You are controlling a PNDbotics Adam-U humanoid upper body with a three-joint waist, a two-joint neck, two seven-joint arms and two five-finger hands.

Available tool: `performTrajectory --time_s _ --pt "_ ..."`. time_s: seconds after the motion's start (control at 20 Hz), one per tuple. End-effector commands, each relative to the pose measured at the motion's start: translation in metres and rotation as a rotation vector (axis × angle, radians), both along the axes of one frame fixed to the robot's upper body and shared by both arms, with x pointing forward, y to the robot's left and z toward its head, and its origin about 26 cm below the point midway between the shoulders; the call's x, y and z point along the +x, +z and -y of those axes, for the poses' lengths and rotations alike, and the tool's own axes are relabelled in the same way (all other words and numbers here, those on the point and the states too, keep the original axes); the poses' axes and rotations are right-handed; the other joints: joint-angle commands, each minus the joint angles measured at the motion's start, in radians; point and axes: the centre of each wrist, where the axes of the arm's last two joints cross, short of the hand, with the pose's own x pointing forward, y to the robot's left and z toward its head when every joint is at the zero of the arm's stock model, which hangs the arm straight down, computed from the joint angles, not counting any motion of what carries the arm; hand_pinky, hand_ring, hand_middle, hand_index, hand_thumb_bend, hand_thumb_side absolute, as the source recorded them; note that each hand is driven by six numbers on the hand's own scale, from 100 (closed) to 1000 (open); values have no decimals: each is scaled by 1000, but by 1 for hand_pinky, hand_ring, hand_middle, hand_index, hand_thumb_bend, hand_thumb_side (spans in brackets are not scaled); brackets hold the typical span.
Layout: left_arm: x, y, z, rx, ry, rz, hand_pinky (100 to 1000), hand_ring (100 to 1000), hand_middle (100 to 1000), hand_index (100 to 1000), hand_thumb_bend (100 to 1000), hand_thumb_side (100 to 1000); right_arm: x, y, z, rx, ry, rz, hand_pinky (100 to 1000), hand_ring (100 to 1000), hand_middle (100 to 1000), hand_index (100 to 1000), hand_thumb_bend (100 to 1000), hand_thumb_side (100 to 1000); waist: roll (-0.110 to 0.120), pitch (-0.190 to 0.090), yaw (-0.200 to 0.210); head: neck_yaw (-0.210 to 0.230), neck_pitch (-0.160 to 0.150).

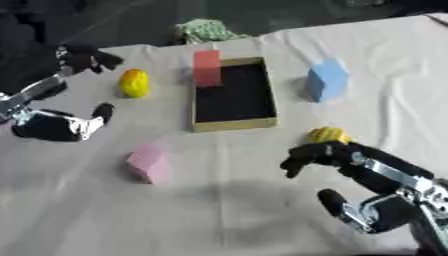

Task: Pick up objects on the table and place them in the box.

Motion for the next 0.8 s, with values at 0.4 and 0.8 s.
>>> performTrajectory --time_s 0.4,0.8 --pt "27 36 -26 41 251 8 799 748 758 933 206 370 1 10 -7 20 49 34 804 835 696 936 100 426 -20 -2 -25 34 -19" --pt "59 24 -29 45 420 -64 791 740 751 930 221 385 2 12 -9 29 62 40 804 835 697 936 100 427 -27 7 -37 40 -23"
